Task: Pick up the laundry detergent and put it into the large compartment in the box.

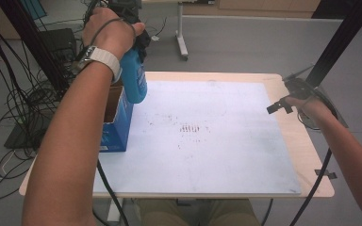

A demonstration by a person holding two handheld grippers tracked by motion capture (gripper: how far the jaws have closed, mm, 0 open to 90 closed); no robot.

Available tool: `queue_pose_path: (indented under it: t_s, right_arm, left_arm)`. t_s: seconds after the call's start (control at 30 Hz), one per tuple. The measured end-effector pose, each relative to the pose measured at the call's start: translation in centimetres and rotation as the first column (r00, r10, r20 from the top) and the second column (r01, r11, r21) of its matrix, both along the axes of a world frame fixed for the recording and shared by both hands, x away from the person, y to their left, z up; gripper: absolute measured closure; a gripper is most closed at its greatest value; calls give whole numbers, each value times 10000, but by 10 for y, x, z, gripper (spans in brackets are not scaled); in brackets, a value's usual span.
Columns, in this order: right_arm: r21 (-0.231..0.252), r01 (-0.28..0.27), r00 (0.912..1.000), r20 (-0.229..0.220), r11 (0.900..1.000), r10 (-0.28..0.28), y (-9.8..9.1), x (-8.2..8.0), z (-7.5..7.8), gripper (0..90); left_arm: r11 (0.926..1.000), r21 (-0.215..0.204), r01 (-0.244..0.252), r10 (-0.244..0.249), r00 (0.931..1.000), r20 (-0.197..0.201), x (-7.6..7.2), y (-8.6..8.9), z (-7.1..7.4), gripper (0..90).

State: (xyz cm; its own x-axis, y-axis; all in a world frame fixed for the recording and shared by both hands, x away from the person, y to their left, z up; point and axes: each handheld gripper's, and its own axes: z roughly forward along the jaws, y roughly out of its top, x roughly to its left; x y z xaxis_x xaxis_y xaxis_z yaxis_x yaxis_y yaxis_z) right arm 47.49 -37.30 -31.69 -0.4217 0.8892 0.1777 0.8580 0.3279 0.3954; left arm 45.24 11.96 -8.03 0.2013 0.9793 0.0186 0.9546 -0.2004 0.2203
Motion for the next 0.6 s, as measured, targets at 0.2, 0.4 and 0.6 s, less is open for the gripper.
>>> queue_pose_path:
  t_s: [0.2, 0.4, 0.6]
  right_arm:
    - [-32, 8, 10000, 12, 10000, -8, 0, 0, 1, 83]
    - [-46, 55, 10000, -12, 10000, -56, 1, 1, 0, 83]
    - [-52, 85, 10000, -50, 10000, -86, 2, 1, -1, 83]
  left_arm:
    - [9999, 138, 25, -26, 10000, 36, -1, 6, 5, 375]
    - [9996, 268, 31, -31, 10000, -6, 1, 10, 8, 375]
    - [9998, 187, 10, -10, 10000, -11, 2, 17, 11, 375]
